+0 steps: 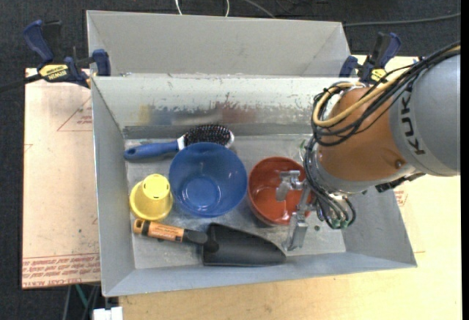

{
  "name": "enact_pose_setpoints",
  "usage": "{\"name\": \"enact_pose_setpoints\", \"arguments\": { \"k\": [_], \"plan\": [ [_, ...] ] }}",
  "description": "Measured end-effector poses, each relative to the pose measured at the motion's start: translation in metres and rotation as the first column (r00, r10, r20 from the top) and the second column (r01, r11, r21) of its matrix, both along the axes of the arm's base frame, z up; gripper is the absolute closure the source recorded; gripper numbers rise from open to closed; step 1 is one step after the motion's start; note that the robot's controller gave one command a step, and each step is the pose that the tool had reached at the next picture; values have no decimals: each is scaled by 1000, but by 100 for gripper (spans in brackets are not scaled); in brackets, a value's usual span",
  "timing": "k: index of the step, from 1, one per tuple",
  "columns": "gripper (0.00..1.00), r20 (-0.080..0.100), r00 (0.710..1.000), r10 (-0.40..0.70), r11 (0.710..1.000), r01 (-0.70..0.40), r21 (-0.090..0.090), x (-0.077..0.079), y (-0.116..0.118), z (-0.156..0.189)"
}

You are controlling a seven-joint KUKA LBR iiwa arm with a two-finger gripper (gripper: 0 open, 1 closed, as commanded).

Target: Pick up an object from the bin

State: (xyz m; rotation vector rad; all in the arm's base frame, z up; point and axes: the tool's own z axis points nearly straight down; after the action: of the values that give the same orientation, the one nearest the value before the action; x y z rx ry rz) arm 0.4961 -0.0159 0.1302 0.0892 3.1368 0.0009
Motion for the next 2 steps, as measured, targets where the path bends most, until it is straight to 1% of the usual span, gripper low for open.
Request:
{"name": "enact_pose_setpoints", "arguments": {
  "k": [1, 2],
  "plan": [
    [0, 0, 983, 184, 983, -184, 2, 6, -3, 3],
    [100, -2, 999, 37, 999, -37, 3, 15, -15, -16]
  ]
}}
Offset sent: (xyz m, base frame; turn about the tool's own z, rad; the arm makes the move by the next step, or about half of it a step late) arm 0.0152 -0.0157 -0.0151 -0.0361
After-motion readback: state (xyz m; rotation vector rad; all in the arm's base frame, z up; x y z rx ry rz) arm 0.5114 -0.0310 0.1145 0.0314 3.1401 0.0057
